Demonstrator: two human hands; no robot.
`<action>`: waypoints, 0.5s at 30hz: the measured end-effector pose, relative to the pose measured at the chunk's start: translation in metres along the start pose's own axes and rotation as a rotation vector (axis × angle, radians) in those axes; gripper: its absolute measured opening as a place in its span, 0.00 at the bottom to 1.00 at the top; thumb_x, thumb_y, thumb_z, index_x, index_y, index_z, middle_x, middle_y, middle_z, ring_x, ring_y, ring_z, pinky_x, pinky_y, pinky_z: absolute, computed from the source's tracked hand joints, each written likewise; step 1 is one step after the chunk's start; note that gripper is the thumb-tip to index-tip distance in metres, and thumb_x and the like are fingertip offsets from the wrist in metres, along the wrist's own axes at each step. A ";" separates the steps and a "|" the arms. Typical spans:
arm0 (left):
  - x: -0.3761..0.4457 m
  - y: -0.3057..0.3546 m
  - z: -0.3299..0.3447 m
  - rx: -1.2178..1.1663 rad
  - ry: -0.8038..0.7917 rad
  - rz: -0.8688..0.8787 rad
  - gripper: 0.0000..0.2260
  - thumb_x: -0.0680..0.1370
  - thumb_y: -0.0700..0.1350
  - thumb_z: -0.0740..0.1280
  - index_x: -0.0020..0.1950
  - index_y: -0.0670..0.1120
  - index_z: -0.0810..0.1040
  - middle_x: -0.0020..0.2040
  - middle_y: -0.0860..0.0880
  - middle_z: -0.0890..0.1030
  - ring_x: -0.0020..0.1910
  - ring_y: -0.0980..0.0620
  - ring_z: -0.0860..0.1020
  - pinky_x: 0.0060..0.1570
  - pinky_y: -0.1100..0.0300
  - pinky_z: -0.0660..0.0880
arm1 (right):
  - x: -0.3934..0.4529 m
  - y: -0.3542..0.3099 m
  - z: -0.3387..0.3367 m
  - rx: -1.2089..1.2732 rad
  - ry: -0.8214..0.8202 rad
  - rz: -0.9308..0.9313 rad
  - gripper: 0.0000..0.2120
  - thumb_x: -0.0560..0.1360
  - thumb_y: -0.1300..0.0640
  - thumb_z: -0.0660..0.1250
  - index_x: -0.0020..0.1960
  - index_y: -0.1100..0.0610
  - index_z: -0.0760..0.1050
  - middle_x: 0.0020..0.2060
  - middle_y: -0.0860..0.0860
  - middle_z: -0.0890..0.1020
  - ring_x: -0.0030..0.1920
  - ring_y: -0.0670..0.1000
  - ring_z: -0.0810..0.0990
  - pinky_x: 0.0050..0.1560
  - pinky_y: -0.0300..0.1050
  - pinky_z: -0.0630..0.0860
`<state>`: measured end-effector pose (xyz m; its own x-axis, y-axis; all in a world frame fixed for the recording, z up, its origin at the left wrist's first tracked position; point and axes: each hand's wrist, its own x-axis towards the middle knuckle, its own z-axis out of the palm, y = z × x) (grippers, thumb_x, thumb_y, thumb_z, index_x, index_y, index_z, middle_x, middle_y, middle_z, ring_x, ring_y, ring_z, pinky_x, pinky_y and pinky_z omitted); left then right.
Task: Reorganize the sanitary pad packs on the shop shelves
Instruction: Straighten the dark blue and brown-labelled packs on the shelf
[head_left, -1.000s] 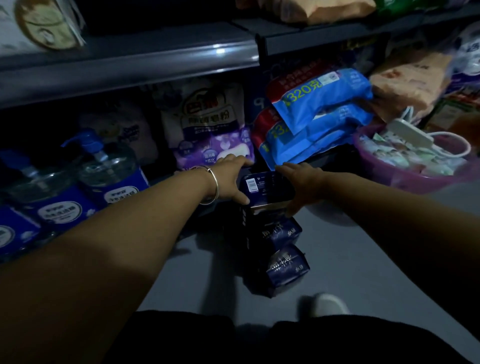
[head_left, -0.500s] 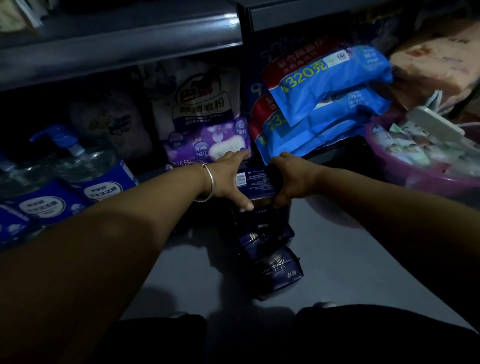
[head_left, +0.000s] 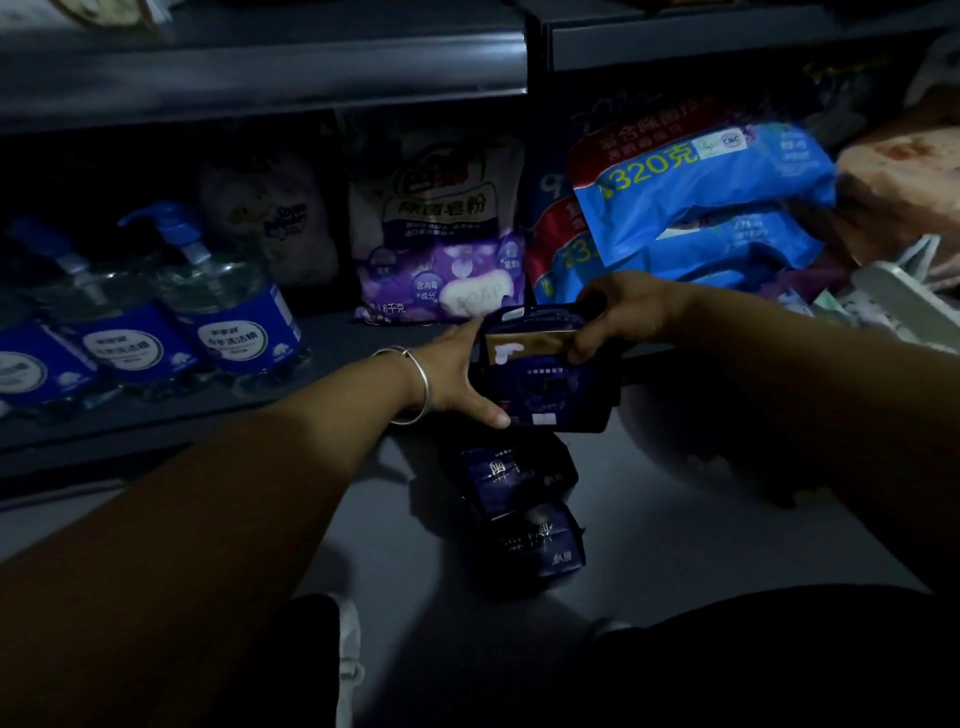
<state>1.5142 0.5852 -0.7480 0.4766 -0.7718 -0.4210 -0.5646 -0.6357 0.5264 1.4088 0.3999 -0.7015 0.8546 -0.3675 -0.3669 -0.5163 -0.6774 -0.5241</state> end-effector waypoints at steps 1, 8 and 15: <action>0.002 0.001 0.003 -0.092 0.013 0.004 0.50 0.67 0.47 0.77 0.77 0.46 0.45 0.74 0.48 0.61 0.70 0.56 0.64 0.66 0.68 0.62 | -0.001 0.002 0.002 0.030 0.002 -0.017 0.21 0.63 0.58 0.77 0.53 0.59 0.77 0.48 0.56 0.81 0.47 0.53 0.79 0.47 0.46 0.77; 0.009 0.010 -0.015 -0.423 0.083 -0.049 0.41 0.65 0.71 0.65 0.71 0.50 0.67 0.69 0.51 0.72 0.65 0.52 0.71 0.67 0.56 0.65 | -0.007 0.009 0.006 0.041 -0.028 -0.133 0.35 0.62 0.65 0.77 0.66 0.59 0.67 0.54 0.55 0.78 0.54 0.54 0.78 0.54 0.47 0.77; 0.017 0.011 -0.001 -0.390 0.056 -0.064 0.51 0.59 0.64 0.74 0.75 0.45 0.58 0.67 0.50 0.70 0.66 0.51 0.71 0.66 0.55 0.68 | -0.003 0.018 0.006 -0.027 0.040 -0.131 0.33 0.61 0.62 0.78 0.62 0.60 0.69 0.53 0.55 0.79 0.52 0.55 0.79 0.52 0.50 0.78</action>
<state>1.5172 0.5654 -0.7486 0.5445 -0.7221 -0.4267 -0.2398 -0.6215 0.7458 1.3966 0.3927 -0.7144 0.9162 -0.2996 -0.2660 -0.3993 -0.7378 -0.5442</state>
